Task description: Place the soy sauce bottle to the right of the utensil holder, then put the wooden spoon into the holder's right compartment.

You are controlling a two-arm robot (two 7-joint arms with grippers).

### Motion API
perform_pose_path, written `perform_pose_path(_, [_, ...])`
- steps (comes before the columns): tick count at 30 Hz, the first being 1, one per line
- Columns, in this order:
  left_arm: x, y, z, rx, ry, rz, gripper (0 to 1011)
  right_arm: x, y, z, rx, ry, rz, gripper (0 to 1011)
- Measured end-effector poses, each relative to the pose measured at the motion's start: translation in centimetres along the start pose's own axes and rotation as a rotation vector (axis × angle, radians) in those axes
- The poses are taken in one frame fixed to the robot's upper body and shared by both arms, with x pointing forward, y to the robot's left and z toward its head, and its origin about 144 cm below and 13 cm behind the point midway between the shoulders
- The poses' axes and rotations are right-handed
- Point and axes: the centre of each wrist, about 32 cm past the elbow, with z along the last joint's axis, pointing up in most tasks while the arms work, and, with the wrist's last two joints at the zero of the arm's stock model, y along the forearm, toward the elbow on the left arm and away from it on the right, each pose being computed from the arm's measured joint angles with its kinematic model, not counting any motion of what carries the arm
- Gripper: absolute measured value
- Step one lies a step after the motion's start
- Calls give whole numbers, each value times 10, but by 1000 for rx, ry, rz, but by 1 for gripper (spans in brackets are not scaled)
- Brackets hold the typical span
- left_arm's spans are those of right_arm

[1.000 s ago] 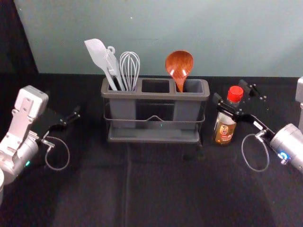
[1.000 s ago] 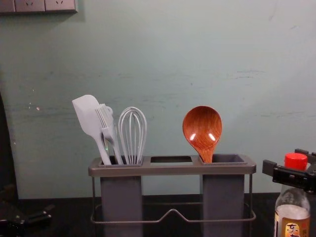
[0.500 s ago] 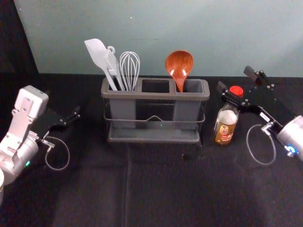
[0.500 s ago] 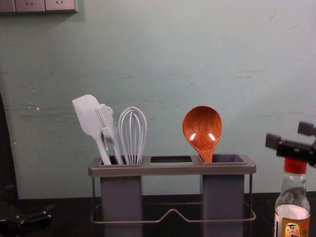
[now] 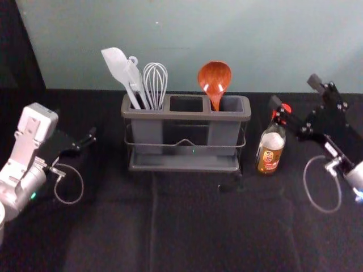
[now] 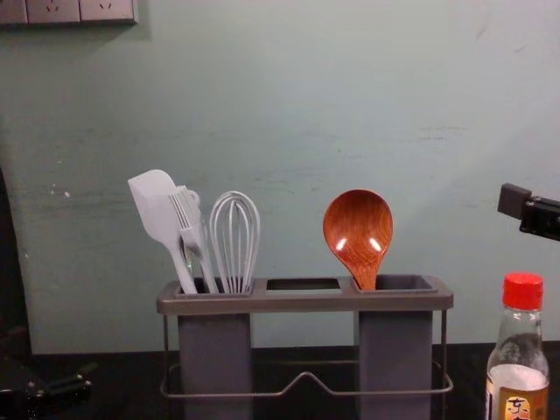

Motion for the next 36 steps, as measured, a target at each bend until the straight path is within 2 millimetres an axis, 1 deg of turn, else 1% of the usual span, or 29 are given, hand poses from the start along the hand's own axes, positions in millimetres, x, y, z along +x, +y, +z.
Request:
perform_pose_path(6, [0,0,0,0,0,0,1005,-27,-15,-2,12,10,-13,1000])
perform_pose_path(9, [0,0,0,0,0,0,1005,-42,-26,-9,9,8,-47,1000])
perform_pose_path(15, [0,0,0,0,0,0,1005,-58,-42,-22,-4,13,-115,1000])
perform_pose_path(18, [0,0,0,0,0,0,1005,-67,-54,-32,-20,22,-159,1000])
perform_pose_path(21, [0,0,0,0,0,0,1005,-74,-63,-41,-36,40,-190,1000])
perform_pose_path(22, [0,0,0,0,0,0,1005,-74,-63,-41,-36,40,-190,1000])
perform_pose_path(26, [0,0,0,0,0,0,1005,-82,-73,-55,-62,83,-239,1000])
perform_pose_path(28, [0,0,0,0,0,0,1005,-85,-76,-62,-77,108,-258,1000])
perform_pose_path(36, [0,0,0,0,0,0,1005,-90,-82,-77,-133,157,-287,1000])
